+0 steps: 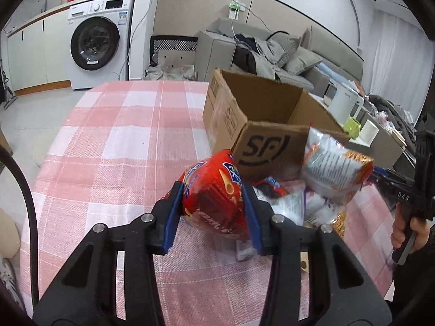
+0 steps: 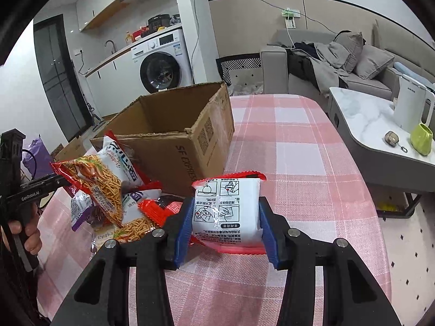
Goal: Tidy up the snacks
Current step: 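Carry both bags over the box and open both tools to drop them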
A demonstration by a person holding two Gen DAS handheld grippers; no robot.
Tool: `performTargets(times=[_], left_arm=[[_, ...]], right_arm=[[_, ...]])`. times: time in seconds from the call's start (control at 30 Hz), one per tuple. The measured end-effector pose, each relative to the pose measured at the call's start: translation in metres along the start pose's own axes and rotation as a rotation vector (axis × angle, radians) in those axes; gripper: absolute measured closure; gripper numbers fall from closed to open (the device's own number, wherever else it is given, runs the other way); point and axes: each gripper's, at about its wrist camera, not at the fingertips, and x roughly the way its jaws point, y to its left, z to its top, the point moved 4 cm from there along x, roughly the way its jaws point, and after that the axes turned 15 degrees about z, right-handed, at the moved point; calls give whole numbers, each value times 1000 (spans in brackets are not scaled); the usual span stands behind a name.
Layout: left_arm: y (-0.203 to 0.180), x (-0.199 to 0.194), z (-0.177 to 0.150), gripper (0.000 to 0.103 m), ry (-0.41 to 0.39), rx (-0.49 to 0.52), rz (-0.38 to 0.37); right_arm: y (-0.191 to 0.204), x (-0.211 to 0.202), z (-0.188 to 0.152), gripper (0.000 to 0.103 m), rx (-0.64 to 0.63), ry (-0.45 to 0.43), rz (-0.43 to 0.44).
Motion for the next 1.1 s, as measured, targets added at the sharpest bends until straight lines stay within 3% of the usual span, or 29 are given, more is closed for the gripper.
performTargets(times=[0.63,1.1], left_arm=[[-17,-47,17,63,-111,19,4],[-44,-57,58,63,-166,48,-20]], right_arm=[[18,-18,11,57,-26,-59,45],[44,-15,42,57,-65,-87,102]])
